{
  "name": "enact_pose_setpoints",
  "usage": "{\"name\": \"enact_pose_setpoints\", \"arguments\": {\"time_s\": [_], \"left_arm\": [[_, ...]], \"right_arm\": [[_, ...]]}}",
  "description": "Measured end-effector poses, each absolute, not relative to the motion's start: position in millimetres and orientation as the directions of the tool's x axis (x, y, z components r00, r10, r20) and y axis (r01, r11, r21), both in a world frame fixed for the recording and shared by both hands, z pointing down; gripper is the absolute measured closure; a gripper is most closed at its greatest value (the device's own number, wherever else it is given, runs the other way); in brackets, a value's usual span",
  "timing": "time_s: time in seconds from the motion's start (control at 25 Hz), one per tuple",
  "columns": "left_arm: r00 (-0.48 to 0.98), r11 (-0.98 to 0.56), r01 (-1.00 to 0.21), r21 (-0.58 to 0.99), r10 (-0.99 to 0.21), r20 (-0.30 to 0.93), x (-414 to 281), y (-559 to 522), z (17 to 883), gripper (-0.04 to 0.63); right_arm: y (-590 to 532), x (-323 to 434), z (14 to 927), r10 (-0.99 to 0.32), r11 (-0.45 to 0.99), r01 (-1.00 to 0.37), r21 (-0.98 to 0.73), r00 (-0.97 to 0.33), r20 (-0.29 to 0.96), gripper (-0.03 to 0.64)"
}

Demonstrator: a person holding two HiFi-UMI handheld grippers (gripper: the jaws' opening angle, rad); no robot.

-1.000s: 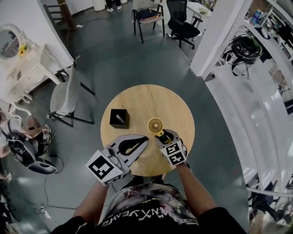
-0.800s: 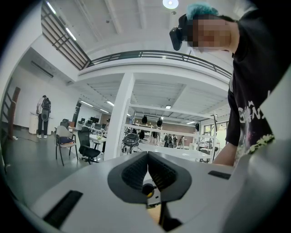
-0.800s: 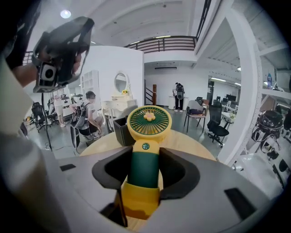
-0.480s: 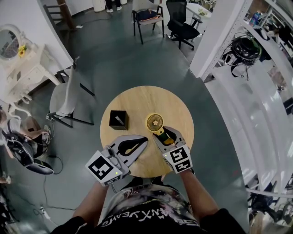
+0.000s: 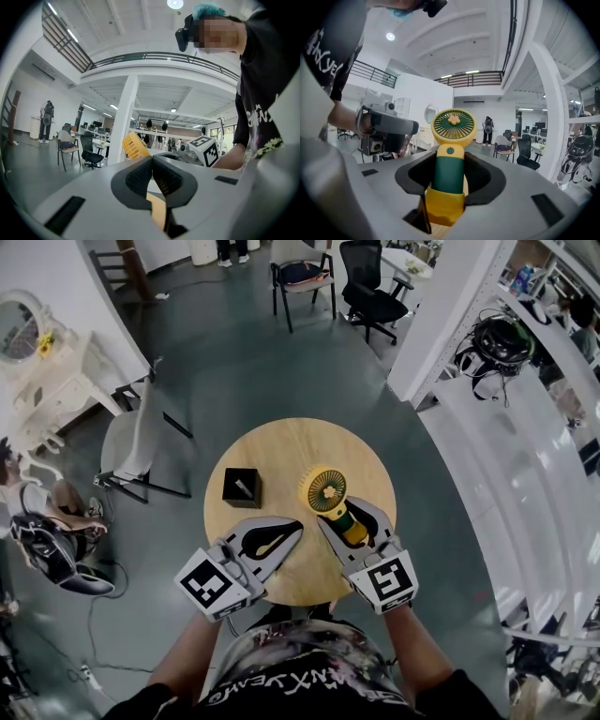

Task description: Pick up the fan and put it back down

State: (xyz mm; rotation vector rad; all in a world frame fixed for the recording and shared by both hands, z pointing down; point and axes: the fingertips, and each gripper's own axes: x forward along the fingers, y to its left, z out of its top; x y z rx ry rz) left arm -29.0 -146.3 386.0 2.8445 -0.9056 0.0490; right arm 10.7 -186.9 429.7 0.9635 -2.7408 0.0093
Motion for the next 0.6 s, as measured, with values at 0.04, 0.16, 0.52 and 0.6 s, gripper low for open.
{"name": "enact_pose_setpoints", "arguments": {"time_s": [0.04,0.16,0.52,0.6], "left_arm": [[0.817,-0.806,-0.576,0.137,-0.571,0.078,-28.6,-146.2,385.4,0.577],[0.818,-0.807,-0.575,0.133,-0.570,0.076,-28.3,-146.1,383.8,0.577],[0.820,-0.810,-0.572,0.132,-0.567,0.077,-24.1,-145.5,381.5,0.577],[0.821,-0.810,-0.571,0.132,-0.566,0.075,-23.9,-145.3,381.5,0.577]], "right_arm": [[-184.4,11.8,424.0,-0.614,0.786,-0.615,0.071,-0.760,0.215,0.433],[-180.8,12.2,400.1,-0.619,0.785,-0.614,0.079,-0.772,0.142,0.433],[-162.8,18.9,342.9,-0.619,0.783,-0.615,0.095,-0.785,0.018,0.433],[-158.8,18.9,334.4,-0.617,0.783,-0.613,0.104,-0.787,0.004,0.433]]}}
